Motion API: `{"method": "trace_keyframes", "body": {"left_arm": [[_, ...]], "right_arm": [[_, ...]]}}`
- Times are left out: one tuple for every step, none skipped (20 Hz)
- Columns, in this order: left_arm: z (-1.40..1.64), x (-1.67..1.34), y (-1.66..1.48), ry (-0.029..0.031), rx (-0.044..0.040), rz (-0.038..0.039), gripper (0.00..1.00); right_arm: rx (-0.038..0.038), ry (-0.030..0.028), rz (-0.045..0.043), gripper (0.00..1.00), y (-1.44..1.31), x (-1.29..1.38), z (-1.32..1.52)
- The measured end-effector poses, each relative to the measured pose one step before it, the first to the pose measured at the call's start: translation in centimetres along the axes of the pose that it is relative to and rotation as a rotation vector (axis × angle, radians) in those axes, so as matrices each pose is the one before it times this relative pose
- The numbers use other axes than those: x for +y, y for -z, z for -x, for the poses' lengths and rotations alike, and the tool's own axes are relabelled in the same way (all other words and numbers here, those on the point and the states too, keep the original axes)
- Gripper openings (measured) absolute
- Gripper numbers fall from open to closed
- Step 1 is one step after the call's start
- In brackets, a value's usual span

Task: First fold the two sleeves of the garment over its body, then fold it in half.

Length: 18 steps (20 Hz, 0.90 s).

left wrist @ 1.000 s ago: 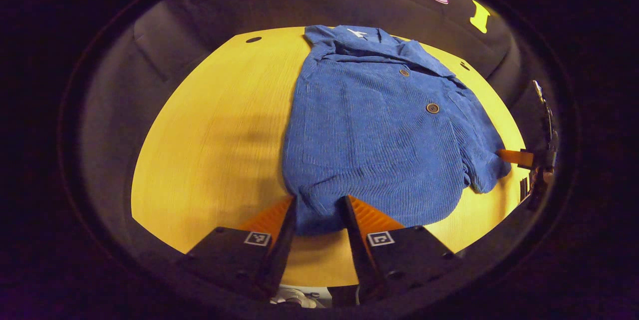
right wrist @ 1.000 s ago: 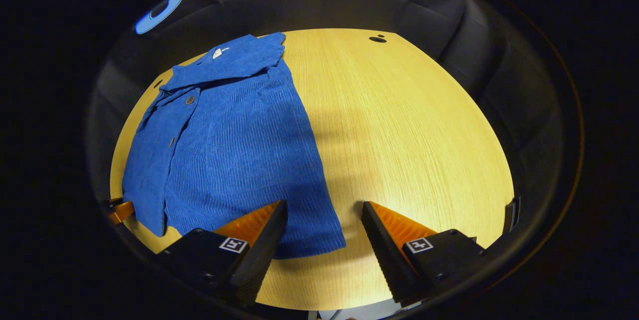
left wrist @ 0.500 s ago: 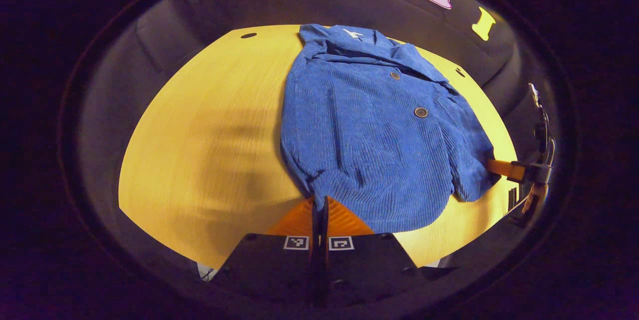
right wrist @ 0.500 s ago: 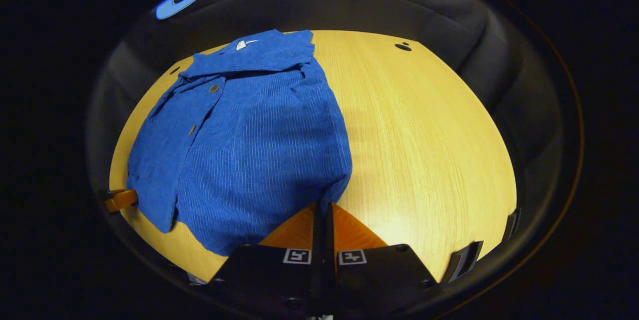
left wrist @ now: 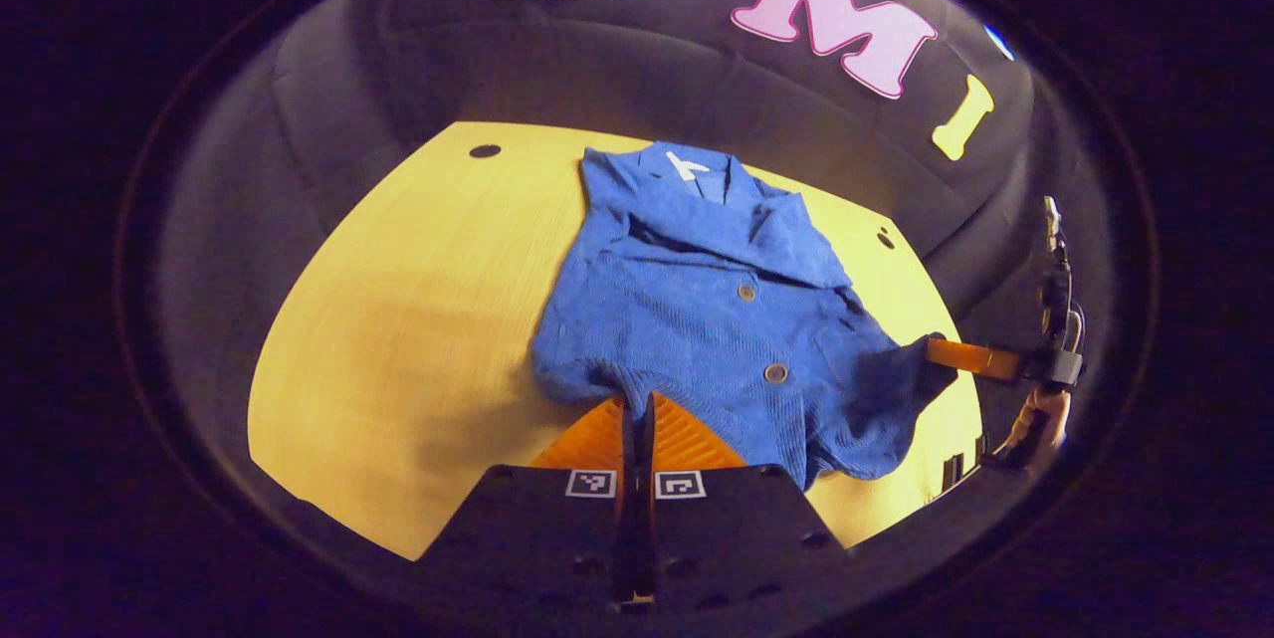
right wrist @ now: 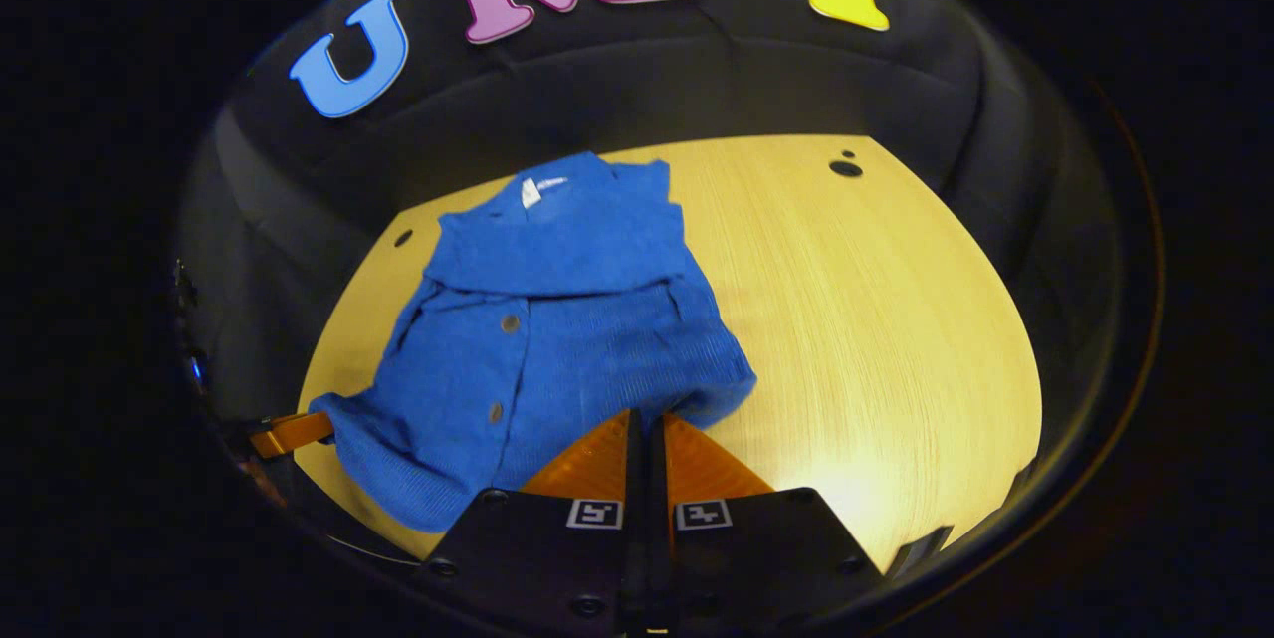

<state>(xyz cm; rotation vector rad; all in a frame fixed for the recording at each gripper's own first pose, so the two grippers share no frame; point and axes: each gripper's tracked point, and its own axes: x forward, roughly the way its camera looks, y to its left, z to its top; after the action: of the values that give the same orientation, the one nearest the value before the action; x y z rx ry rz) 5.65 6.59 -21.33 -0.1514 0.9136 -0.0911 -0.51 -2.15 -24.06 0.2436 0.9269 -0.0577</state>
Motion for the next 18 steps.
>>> {"method": "trace_keyframes", "body": {"left_arm": [[-0.278,-0.283,-2.506,0.00721,-0.03625,-0.00402,0.00],[-0.655,-0.334,-2.324,0.00529,-0.03262,-0.00251,0.00],[-0.705,-0.199,-2.139,0.00342,-0.02312,-0.00073,0.00],[-0.824,0.023,-2.022,0.00373,-0.02081,-0.00505,0.00],[-0.957,-0.043,-2.023,0.00373,-0.02237,-0.00807,0.00],[-0.987,0.187,-2.029,0.00200,-0.02683,-0.01650,0.00],[-1.079,0.404,-2.208,-0.00629,-0.02994,-0.02132,0.00],[-1.274,0.487,-2.183,-0.00888,-0.03158,-0.02208,0.00],[-1.454,0.551,-1.985,-0.00639,-0.02380,-0.01541,0.00],[-1.674,0.571,-1.605,-0.00367,-0.02039,-0.01023,0.00],[-1.992,0.450,-1.823,0.00854,-0.02738,0.00937,0.00],[-2.056,0.512,-1.313,0.00534,-0.01903,0.02600,0.00],[-2.206,0.544,-1.497,0.00197,-0.03635,0.01963,0.00],[-2.494,0.848,-1.368,-0.01556,-0.06348,0.00414,0.00],[-2.236,0.970,-0.497,-0.01746,-0.02069,-0.01137,0.00],[-2.026,0.759,-0.288,-0.02210,-0.00753,-0.01586,0.00],[-2.085,0.181,0.211,-0.00416,-0.00653,-0.01507,0.00],[-1.534,-0.072,0.643,0.00172,0.01021,-0.01686,0.00]], "right_arm": [[-0.03812,-0.01134,0.00910,0.05,-2.338,0.226,-0.633],[-0.02756,-0.01589,0.00423,0.05,-2.184,0.370,-0.805],[-0.02378,-0.01482,-0.00200,0.05,-2.047,0.657,-0.820],[-0.02249,-0.01227,-0.00346,0.05,-2.021,0.473,-1.019],[-0.02418,-0.00923,0.00072,0.05,-1.989,0.279,-1.097],[-0.02672,-0.00251,0.00763,0.05,-1.822,0.085,-1.223],[-0.02352,0.00089,0.01213,0.04,-1.779,-0.174,-1.309],[-0.02309,0.00367,0.01588,0.04,-1.738,-0.224,-1.543],[-0.02510,0.00297,0.01612,0.04,-1.547,-0.214,-1.778],[-0.02015,0.00859,0.01194,0.04,-1.467,-0.466,-1.895],[-0.02020,0.01189,0.00714,0.04,-1.418,-0.421,-2.128],[-0.00683,0.00635,0.01419,0.04,-0.917,-0.330,-2.148],[-0.01113,0.01142,0.02498,0.05,-0.730,-0.466,-1.983],[-0.01658,0.02765,0.03183,0.04,-0.517,-0.847,-2.134],[-0.01451,0.02771,0.02515,0.04,-0.094,-0.868,-2.103],[-0.01527,0.02194,0.01553,0.05,0.100,-0.541,-2.086],[0.00520,0.02379,0.00666,0.05,0.793,-0.426,-1.901],[0.01735,0.01864,-0.00256,0.04,1.101,-0.464,-1.421]]}}
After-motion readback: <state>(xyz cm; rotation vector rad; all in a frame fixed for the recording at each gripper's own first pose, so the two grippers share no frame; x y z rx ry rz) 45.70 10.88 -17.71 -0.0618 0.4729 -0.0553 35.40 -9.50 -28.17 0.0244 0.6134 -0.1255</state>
